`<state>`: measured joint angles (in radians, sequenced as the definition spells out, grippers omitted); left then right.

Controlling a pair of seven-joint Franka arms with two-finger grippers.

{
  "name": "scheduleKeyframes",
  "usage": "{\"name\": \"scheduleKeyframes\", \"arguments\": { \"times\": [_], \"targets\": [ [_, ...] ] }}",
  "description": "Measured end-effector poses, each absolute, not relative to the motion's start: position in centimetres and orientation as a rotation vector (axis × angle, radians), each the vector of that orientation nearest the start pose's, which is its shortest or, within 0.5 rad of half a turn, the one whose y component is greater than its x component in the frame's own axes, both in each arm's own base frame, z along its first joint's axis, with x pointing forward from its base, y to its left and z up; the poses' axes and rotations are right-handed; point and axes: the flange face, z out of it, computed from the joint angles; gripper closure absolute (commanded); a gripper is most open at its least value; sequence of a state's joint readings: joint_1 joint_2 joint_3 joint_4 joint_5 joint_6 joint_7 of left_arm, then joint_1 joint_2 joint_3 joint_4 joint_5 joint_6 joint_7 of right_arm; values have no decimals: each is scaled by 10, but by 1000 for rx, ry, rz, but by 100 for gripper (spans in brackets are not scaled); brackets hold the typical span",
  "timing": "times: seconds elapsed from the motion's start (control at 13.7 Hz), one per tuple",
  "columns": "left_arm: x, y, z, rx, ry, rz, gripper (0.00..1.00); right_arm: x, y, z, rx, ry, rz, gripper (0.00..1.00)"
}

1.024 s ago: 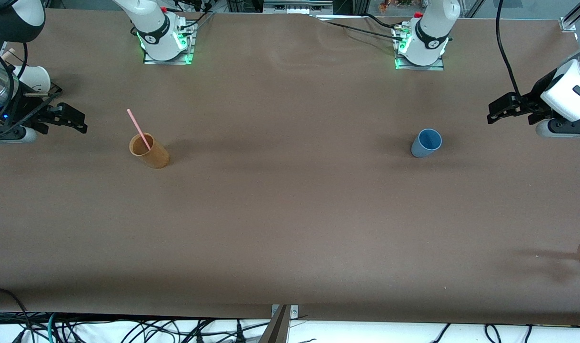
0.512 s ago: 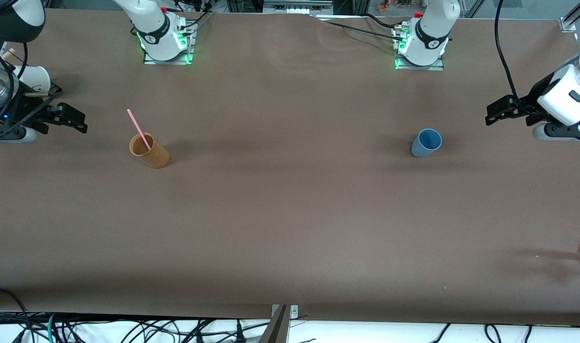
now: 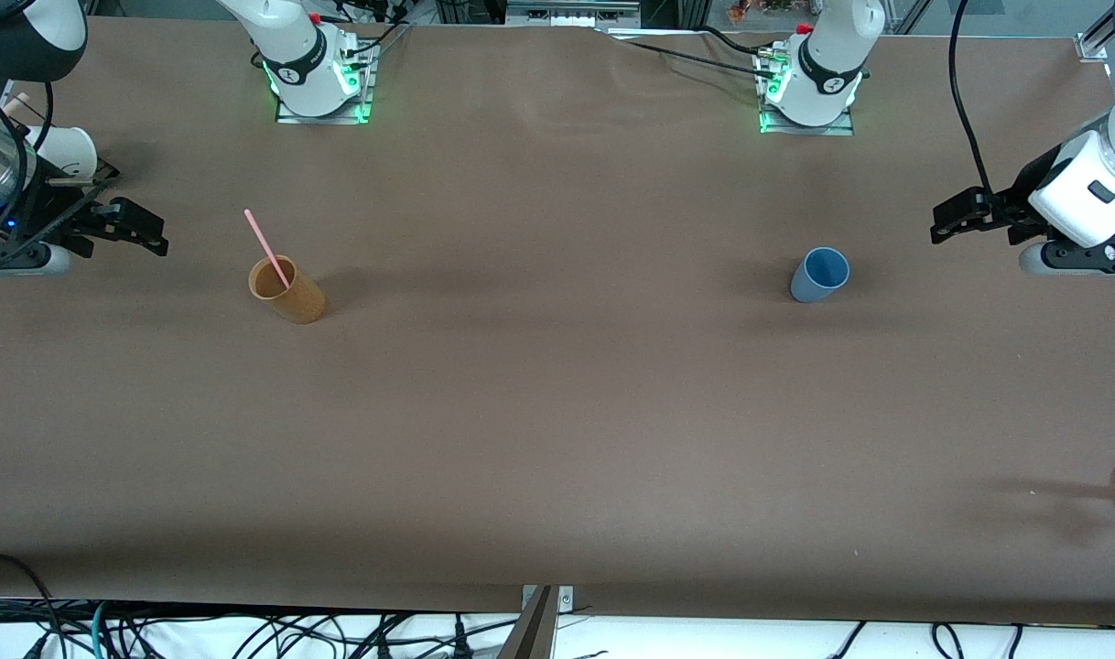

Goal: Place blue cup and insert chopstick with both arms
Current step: 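Move the left gripper down over the blue cup and grasp it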

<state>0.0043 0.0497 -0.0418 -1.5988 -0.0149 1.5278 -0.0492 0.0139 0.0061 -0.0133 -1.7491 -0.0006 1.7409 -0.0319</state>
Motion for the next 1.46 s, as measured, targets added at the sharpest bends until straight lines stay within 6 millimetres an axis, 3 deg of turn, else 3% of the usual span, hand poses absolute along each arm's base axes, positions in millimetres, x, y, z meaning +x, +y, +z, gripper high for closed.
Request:
{"name": "scheduleKeyframes", "arguments": {
  "times": [0.22, 0.51, 0.73, 0.95, 1.24, 1.46],
  "targets": [
    [565, -22, 567, -3144, -20, 232, 0, 564, 0, 551, -3142, -51, 23, 0],
    [583, -19, 494, -3124, -17, 430, 0, 564, 0, 551, -3142, -51, 24, 0],
    [581, -17, 439, -3133, 82, 394, 0, 564, 0, 551, -3142, -51, 24, 0],
    [551, -14, 385, -3127, 132, 336, 0, 564, 0, 550, -3142, -51, 24, 0],
    [497, -10, 340, -3131, 217, 243, 0, 564, 0, 550, -3142, -50, 24, 0],
    [469, -5, 310, -3132, 247, 172, 1, 564, 0, 550, -3142, -50, 24, 0]
  ]
}}
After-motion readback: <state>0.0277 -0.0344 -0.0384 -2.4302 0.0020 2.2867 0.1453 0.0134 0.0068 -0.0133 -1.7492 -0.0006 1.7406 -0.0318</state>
